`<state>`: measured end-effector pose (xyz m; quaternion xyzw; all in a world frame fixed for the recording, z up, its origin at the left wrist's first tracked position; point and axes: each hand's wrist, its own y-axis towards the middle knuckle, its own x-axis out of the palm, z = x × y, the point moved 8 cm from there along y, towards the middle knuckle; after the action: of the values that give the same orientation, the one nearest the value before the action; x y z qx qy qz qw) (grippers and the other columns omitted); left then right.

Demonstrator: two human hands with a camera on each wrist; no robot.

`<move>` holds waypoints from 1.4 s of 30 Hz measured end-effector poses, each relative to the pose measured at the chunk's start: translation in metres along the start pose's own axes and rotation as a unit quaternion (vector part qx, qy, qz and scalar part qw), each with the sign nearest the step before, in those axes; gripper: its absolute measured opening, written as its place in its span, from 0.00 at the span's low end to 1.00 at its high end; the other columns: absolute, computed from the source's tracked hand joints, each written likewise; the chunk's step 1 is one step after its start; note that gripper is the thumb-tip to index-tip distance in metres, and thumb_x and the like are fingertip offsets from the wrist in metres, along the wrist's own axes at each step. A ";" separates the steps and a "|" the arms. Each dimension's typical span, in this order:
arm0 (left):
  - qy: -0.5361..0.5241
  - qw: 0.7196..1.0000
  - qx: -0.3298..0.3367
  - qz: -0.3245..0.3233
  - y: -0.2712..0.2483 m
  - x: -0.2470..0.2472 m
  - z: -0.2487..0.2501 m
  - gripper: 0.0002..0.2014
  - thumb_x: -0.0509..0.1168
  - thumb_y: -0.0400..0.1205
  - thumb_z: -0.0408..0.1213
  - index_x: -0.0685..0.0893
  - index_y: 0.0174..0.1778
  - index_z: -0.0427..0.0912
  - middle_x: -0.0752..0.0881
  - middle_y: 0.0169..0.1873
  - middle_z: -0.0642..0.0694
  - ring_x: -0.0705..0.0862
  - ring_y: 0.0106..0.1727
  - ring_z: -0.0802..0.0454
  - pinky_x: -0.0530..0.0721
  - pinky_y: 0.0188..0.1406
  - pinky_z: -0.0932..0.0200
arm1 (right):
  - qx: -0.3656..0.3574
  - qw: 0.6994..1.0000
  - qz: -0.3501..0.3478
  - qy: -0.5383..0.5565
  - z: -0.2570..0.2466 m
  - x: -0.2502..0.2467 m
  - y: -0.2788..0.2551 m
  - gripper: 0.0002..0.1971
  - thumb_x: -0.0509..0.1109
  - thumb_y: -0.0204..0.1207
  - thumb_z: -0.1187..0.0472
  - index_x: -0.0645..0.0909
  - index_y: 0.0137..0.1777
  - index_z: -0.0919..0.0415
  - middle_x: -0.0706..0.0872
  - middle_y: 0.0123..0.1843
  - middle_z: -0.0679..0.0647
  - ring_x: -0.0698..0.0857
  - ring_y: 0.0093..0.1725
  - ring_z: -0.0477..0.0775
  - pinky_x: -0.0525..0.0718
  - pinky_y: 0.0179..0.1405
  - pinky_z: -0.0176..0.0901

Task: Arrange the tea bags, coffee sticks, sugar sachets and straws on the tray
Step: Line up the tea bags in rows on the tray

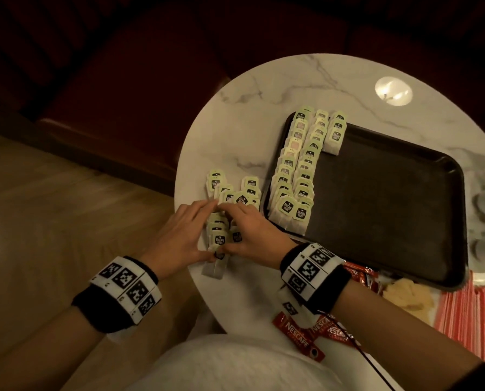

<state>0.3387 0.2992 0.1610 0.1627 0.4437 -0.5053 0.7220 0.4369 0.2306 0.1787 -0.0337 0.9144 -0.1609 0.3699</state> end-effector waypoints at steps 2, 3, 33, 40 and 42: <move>-0.013 1.000 0.000 0.016 -0.002 -0.001 0.000 0.55 0.81 0.66 0.51 0.56 0.84 0.47 0.67 0.73 0.49 0.65 0.68 0.54 0.76 0.68 0.47 | 0.005 1.000 -0.002 0.004 0.000 0.002 0.000 0.40 0.80 0.72 0.54 0.65 0.81 0.58 0.74 0.75 0.56 0.71 0.69 0.55 0.69 0.68 0.41; -0.017 1.000 -0.003 0.024 -0.002 -0.002 0.000 0.54 0.81 0.66 0.50 0.57 0.84 0.47 0.68 0.71 0.49 0.65 0.66 0.55 0.76 0.67 0.48 | 0.006 1.000 -0.003 0.002 0.000 0.003 -0.001 0.40 0.80 0.71 0.54 0.65 0.80 0.58 0.75 0.74 0.56 0.71 0.67 0.54 0.69 0.65 0.41; -0.262 0.965 0.019 0.002 0.002 -0.042 0.032 0.31 0.73 0.66 0.57 0.76 0.66 0.62 0.78 0.61 0.65 0.75 0.66 0.65 0.73 0.64 0.71 | -0.006 0.990 0.065 0.121 -0.007 -0.040 -0.007 0.12 0.83 0.68 0.58 0.91 0.52 0.53 0.92 0.46 0.48 0.87 0.47 0.43 0.81 0.54 0.42; -0.427 0.893 -0.009 -0.143 0.026 -0.040 0.074 0.33 0.80 0.70 0.29 0.73 0.68 0.45 0.87 0.54 0.46 0.87 0.57 0.51 0.86 0.58 0.55 | -0.016 0.990 -0.041 0.135 -0.031 -0.087 -0.009 0.12 0.84 0.67 0.56 0.87 0.49 0.51 0.92 0.44 0.54 0.89 0.43 0.57 0.86 0.49 0.59; -0.449 0.878 -0.007 -0.165 0.031 -0.038 0.084 0.25 0.77 0.72 0.25 0.76 0.61 0.41 0.87 0.52 0.45 0.88 0.55 0.50 0.86 0.56 0.55 | -0.010 0.991 -0.046 0.124 -0.029 -0.099 -0.009 0.14 0.84 0.67 0.57 0.87 0.50 0.58 0.92 0.43 0.55 0.89 0.41 0.55 0.87 0.47 0.56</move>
<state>0.4019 0.2779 0.2313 -0.1617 0.0960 -0.6329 0.7510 0.4880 0.2478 0.2666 -0.0591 0.9521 -0.1719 0.2460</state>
